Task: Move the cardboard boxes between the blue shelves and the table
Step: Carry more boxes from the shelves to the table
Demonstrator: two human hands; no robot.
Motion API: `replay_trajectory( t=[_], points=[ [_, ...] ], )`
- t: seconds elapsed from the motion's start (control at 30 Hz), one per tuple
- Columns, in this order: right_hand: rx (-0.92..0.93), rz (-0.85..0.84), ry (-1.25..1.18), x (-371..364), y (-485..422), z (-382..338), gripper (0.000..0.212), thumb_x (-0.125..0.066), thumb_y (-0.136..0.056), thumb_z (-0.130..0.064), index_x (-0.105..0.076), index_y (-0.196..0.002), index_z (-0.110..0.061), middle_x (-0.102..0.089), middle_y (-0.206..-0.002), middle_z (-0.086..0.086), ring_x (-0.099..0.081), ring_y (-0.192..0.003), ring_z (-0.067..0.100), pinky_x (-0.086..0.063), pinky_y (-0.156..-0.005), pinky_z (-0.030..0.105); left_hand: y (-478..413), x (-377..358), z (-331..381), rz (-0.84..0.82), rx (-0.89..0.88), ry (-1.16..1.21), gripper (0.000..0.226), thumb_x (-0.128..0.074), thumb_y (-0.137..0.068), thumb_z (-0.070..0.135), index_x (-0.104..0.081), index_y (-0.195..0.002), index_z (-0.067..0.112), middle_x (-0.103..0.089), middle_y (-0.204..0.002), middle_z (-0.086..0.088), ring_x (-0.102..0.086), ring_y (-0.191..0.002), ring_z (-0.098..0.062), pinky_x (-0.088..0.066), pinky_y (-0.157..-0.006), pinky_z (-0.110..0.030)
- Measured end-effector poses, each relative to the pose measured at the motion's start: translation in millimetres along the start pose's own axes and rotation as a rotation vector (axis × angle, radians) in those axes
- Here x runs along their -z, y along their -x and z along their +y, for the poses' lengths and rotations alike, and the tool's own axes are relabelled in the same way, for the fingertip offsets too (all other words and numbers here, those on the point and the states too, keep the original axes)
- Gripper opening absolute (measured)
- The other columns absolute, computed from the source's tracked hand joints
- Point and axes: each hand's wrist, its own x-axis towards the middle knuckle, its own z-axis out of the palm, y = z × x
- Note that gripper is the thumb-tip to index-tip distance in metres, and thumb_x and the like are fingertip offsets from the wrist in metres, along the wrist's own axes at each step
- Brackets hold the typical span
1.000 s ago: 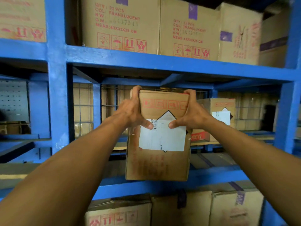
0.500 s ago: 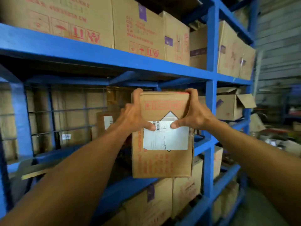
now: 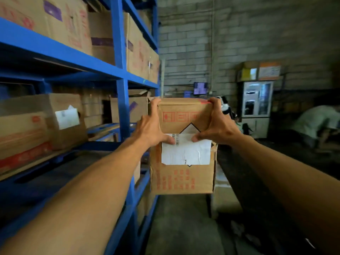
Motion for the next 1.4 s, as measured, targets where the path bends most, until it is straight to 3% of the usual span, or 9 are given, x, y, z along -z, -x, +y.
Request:
replay_trajectory(
  t=[0.17,0.37,0.57,0.67,0.9,1.07,1.17,1.23,1.4],
  points=[
    [-0.104,0.101,0.092,48.8,-2.4,76.0,0.127,-0.096,-0.049,-0.039,-0.009,-0.142,-0.034,-0.052,-0.130,0.014,-0.057,-0.108,0.037,-0.049,-0.088,0.045,-45.0,-72.6,60.0,-0.091,-0.127,0.054,0.132,-0.096,-0.045,0.040,-0.005,-0.141,0.040,-0.052,-0.123,-0.023,-0.055,-0.108,-0.041,-0.045,-0.083,-0.043],
    [-0.248,0.238,0.219,103.1,2.8,154.3,0.122,-0.093,-0.056,-0.038,-0.008,-0.143,-0.033,-0.049,-0.129,0.012,-0.056,-0.108,0.035,-0.049,-0.085,0.043,-92.2,-158.0,130.6,-0.167,-0.296,0.138,0.132,-0.096,-0.044,0.041,-0.005,-0.141,0.041,-0.056,-0.120,-0.020,-0.056,-0.105,-0.038,-0.043,-0.078,-0.042],
    [-0.394,0.361,0.346,149.0,36.5,201.3,0.123,-0.093,-0.051,-0.046,-0.009,-0.139,-0.036,-0.050,-0.128,0.007,-0.057,-0.110,0.035,-0.051,-0.091,0.055,-107.3,-231.6,196.3,-0.269,-0.503,0.300,0.130,-0.096,-0.047,0.033,-0.006,-0.141,0.036,-0.056,-0.122,-0.014,-0.060,-0.103,-0.035,-0.049,-0.082,-0.044],
    [-0.536,0.417,0.427,163.6,60.8,209.7,0.123,-0.093,-0.048,-0.047,-0.010,-0.137,-0.036,-0.054,-0.122,0.011,-0.058,-0.106,0.037,-0.051,-0.089,0.055,-105.5,-261.4,223.5,-0.329,-0.634,0.368,0.129,-0.095,-0.048,0.034,-0.007,-0.142,0.034,-0.059,-0.119,-0.012,-0.062,-0.099,-0.036,-0.048,-0.076,-0.039],
    [-0.772,0.681,0.538,167.7,129.7,191.3,0.121,-0.094,-0.046,-0.049,-0.010,-0.133,-0.043,-0.051,-0.118,0.005,-0.061,-0.098,0.032,-0.058,-0.078,0.049,-88.6,-294.1,271.2,-0.501,-0.939,0.567,0.128,-0.093,-0.052,0.032,-0.004,-0.143,0.035,-0.047,-0.137,-0.012,-0.052,-0.120,-0.038,-0.043,-0.098,-0.054],
    [-0.857,0.936,0.590,140.1,179.5,159.5,0.125,-0.090,-0.040,-0.062,-0.012,-0.135,-0.039,-0.045,-0.118,-0.008,-0.057,-0.110,0.024,-0.057,-0.084,0.049,-60.2,-284.5,289.9,-0.647,-1.154,0.591,0.131,-0.095,-0.050,0.033,0.000,-0.140,0.042,-0.053,-0.130,-0.020,-0.055,-0.114,-0.042,-0.048,-0.092,-0.054],
    [-0.897,1.081,0.615,125.1,213.8,133.9,0.123,-0.096,-0.049,-0.040,-0.013,-0.139,-0.027,-0.040,-0.123,-0.006,-0.049,-0.115,0.015,-0.056,-0.083,0.021,-33.0,-271.0,296.3,-0.699,-1.289,0.641,0.135,-0.095,-0.048,0.033,0.003,-0.139,0.045,-0.052,-0.131,-0.022,-0.053,-0.117,-0.044,-0.046,-0.094,-0.056],
    [-0.933,1.126,0.639,117.3,235.7,117.9,0.117,-0.096,-0.055,-0.025,-0.015,-0.140,-0.018,-0.038,-0.119,-0.006,-0.046,-0.111,0.012,-0.048,-0.067,0.005,-12.7,-263.4,296.0,-0.716,-1.358,0.649,0.132,-0.095,-0.050,0.032,0.001,-0.140,0.044,-0.053,-0.129,-0.023,-0.053,-0.116,-0.044,-0.047,-0.092,-0.054],
    [-1.108,1.244,0.629,92.4,271.8,93.4,0.123,-0.097,-0.047,-0.039,-0.015,-0.139,-0.032,-0.051,-0.120,-0.004,-0.057,-0.112,0.024,-0.058,-0.080,0.040,27.4,-250.4,298.1,-0.682,-1.495,0.646,0.118,-0.093,-0.053,0.027,-0.011,-0.137,0.039,-0.055,-0.106,-0.016,-0.059,-0.101,-0.042,-0.049,-0.069,-0.046]
  ],
)
